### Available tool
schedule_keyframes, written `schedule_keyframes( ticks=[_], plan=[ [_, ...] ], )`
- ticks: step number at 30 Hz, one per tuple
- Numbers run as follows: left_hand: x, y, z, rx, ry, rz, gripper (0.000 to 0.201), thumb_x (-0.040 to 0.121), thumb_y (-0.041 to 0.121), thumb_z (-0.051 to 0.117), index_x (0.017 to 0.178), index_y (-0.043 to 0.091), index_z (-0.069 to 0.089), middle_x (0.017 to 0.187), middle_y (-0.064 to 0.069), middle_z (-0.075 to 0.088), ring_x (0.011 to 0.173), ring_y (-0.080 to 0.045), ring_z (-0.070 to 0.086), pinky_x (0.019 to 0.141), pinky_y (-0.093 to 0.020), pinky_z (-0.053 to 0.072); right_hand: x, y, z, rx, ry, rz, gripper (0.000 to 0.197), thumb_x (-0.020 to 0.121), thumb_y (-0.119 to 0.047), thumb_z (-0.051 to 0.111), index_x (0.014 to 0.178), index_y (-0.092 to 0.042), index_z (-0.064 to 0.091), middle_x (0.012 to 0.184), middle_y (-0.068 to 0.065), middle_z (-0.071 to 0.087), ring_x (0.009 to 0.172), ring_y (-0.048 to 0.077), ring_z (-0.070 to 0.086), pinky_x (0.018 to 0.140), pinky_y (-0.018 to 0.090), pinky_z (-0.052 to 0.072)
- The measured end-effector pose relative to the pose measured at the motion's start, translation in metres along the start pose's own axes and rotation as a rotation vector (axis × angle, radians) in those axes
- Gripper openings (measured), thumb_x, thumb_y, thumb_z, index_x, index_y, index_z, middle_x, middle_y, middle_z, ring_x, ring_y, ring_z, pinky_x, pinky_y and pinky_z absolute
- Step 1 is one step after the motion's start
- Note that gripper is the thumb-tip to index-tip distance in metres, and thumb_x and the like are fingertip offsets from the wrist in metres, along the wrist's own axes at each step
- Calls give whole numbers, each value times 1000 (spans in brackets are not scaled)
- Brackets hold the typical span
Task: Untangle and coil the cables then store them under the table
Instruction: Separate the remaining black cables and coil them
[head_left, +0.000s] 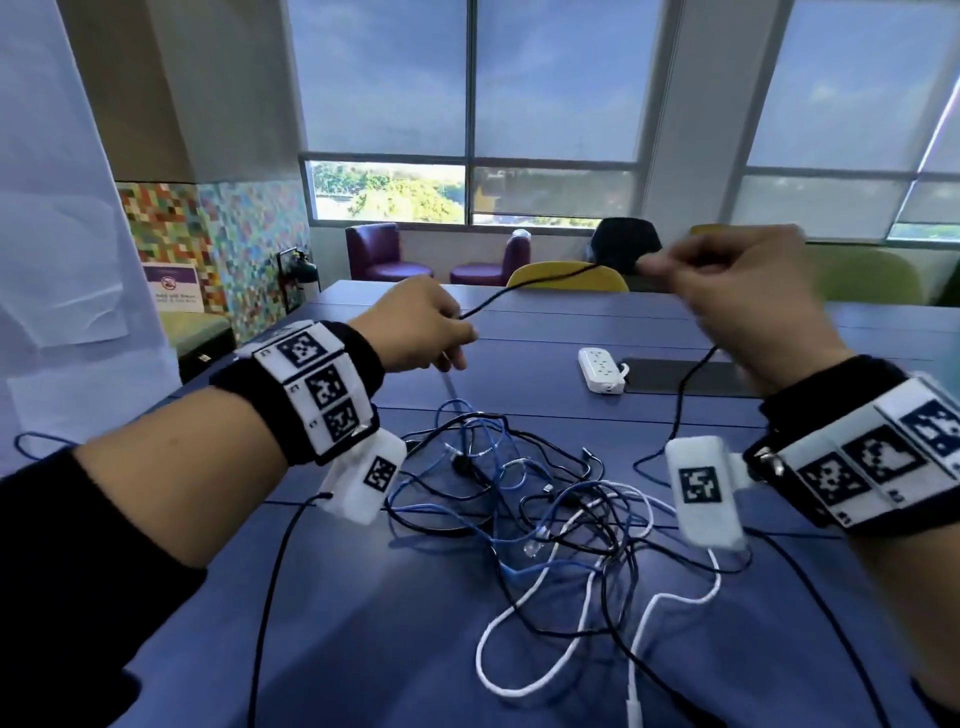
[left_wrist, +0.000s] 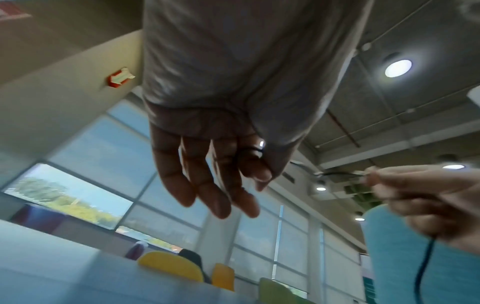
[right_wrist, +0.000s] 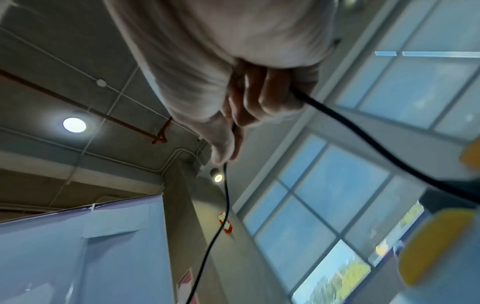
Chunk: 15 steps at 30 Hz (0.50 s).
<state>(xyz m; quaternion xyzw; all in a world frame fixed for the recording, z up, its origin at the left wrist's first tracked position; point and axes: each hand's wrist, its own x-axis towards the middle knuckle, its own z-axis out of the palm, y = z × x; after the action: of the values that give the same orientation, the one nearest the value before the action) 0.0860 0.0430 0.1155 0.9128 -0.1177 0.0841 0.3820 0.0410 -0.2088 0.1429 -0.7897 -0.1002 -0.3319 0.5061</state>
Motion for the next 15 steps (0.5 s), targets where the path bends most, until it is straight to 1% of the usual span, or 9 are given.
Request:
schedule_keyframes(
  ticks=[2, 4, 7, 9, 11, 12, 13, 14, 15],
  plan=[
    [3, -12, -5, -59, 30, -67, 28, 93, 18, 61, 72, 0, 64, 73, -10, 74, 56, -14, 60, 59, -27, 46, 9, -6, -15, -31, 133, -62, 9, 81, -24, 77, 73, -23, 72, 59, -19, 63, 53, -2, 52, 59, 16, 45],
    [7, -23, -6, -125, 63, -100, 25, 93, 21, 63, 75, 3, 64, 71, -8, 74, 54, -13, 59, 58, -25, 45, 17, -11, -29, 24, 263, -83, 5, 84, -28, 73, 81, -26, 71, 54, -24, 58, 48, -9, 48, 55, 10, 40],
    [12, -37, -4, -226, 96, -123, 26, 90, 28, 67, 81, 3, 66, 72, -7, 74, 56, -14, 60, 56, -23, 44, 26, -17, -46, 90, 477, -67, 16, 77, -52, 65, 68, -40, 66, 68, -24, 57, 58, -14, 51, 66, 12, 45],
    [14, -46, 0, -260, 106, -141, 27, 90, 29, 67, 79, 4, 66, 76, -9, 75, 59, -16, 59, 57, -24, 45, 46, 12, -70, 99, 525, -50, 27, 79, -60, 59, 81, -36, 71, 76, -10, 61, 74, 8, 57, 76, 28, 47],
    [15, -53, 2, -320, 99, -164, 29, 93, 30, 64, 74, 7, 63, 74, -8, 74, 57, -17, 62, 60, -27, 48, 71, 61, -101, 23, 498, -32, 53, 82, -67, 56, 99, -19, 68, 84, 7, 58, 78, 22, 53, 79, 37, 44],
    [14, -56, 3, -374, 97, -174, 33, 95, 32, 60, 73, 8, 60, 70, -8, 73, 56, -17, 63, 62, -28, 51, 72, 67, -105, 3, 516, -2, 61, 77, -75, 56, 97, -19, 68, 82, 6, 58, 76, 21, 56, 80, 35, 47],
    [14, -57, 4, -445, 101, -183, 37, 98, 35, 55, 72, 9, 58, 65, -8, 71, 54, -19, 65, 63, -30, 53, 64, 62, -101, 22, 522, 6, 56, 74, -75, 58, 89, -22, 68, 77, -2, 59, 70, 11, 57, 75, 26, 48],
    [13, -56, 4, -526, 116, -188, 40, 99, 38, 50, 71, 10, 54, 58, -7, 67, 51, -20, 64, 62, -32, 54, 50, 51, -90, 24, 501, 48, 40, 77, -65, 62, 81, -26, 66, 72, -8, 56, 59, -3, 53, 65, 16, 46],
    [12, -52, 3, -599, 139, -188, 42, 100, 41, 46, 71, 11, 51, 51, -5, 59, 47, -22, 60, 59, -33, 55, 36, 41, -75, 6, 415, 99, 22, 84, -48, 64, 79, -27, 65, 69, -11, 53, 49, -9, 46, 53, 10, 40]
  ],
)
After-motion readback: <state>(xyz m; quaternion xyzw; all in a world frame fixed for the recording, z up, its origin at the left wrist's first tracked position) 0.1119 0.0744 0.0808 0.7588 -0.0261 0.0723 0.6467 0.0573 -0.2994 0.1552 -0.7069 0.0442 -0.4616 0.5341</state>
